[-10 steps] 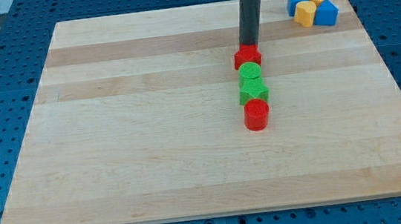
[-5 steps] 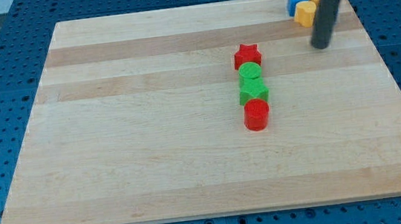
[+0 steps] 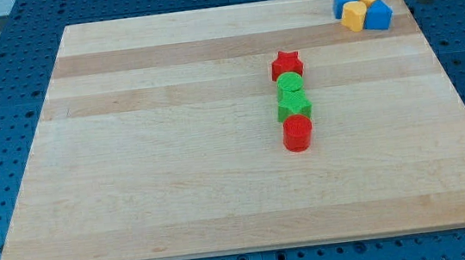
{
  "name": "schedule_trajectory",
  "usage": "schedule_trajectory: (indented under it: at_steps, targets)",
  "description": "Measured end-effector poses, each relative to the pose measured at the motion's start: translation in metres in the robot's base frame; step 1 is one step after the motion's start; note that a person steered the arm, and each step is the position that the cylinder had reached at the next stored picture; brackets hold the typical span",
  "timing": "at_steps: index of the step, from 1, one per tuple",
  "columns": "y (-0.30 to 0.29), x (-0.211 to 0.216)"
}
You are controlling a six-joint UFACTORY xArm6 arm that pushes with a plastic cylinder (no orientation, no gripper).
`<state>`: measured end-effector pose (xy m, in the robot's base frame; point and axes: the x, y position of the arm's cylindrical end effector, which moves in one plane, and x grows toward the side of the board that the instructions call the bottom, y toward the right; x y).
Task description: Separate the group of blocks
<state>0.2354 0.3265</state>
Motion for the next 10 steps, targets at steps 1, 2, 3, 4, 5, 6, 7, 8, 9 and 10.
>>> schedule_trajectory:
  at_steps: [1, 2, 3, 4, 5, 6, 7, 8, 9, 10]
  targets:
    - [-0.013, -0.009]
    - [-0.037, -0.009]
    - [-0.060, -0.009]
    - [-0.081, -0.009]
    - [-0.099, -0.007]
    - [-0.110, -0.004]
    - [-0.116, -0.001]
    - [-0.120, 0.004]
    - [-0.120, 0.008]
    - [-0.128, 0.010]
